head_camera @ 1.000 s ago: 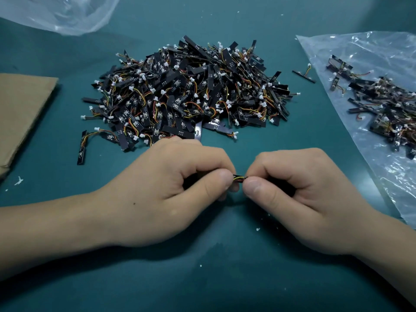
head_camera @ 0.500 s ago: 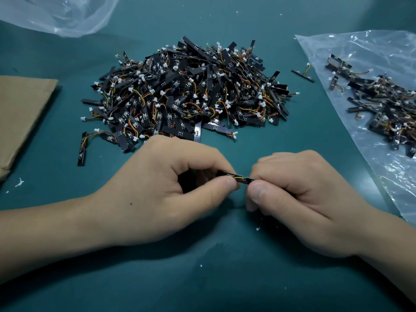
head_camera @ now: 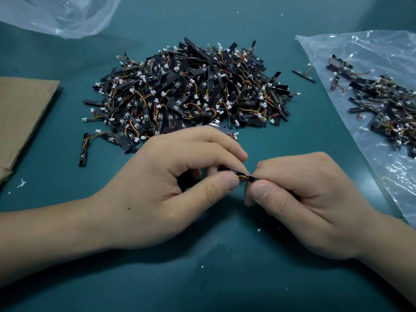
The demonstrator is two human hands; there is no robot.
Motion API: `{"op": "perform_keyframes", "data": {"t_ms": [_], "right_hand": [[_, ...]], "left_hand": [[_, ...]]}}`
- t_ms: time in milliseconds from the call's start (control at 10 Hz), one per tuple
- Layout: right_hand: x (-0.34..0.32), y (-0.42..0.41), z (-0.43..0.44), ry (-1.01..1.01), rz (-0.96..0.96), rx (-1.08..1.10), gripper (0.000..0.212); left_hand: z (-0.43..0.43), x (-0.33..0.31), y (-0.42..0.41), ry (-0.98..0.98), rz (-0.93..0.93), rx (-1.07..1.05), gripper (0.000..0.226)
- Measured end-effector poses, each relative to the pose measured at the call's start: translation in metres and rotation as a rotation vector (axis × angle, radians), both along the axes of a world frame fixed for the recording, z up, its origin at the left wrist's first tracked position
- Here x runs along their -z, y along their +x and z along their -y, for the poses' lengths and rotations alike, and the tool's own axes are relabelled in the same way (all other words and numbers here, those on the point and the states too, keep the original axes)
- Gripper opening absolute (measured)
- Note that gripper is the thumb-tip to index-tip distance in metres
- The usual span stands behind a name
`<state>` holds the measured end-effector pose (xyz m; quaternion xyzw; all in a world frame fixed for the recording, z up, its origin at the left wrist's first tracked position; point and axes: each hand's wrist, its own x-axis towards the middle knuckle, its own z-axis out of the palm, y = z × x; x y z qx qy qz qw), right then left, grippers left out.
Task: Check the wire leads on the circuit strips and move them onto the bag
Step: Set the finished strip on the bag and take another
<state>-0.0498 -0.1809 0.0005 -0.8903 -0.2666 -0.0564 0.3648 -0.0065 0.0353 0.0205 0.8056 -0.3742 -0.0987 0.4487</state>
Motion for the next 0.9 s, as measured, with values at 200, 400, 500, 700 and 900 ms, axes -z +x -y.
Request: {"op": "perform_keyframes", "data": {"t_ms": [200,400,500,700,900], "right_hand": [[0.0001,0.0000,-0.0006,-0.033,0.015,0.026,0.036],[0.0013,-0.0005,-0.0013,-0.038,0.008,0.033,0.037],[0.0015,0.0000,-0.0015,-0.037,0.016,0.038,0.037],[0.0025,-0.0004,-0.0011,-0.042,0.018,0.046,0.039],[0.0021,-0.0009,-0.0002,-0.036,0.021,0.042,0.037]], "left_hand": [[-0.0023,0.0066,0.0008,0.055,0.026,0.003,0.019],[0.0026,-0.0011,-0.0029,-0.012,-0.062,-0.007,0.028],[0.0067,-0.0025,-0.0055,-0.011,-0.031,-0.052,0.032],[0.0024,0.0068,-0.0058,-0.111,-0.195,-0.075,0.028],[-0.0002,0.0050,-0.0042,-0.031,-0.096,-0.070,0.026]]}}
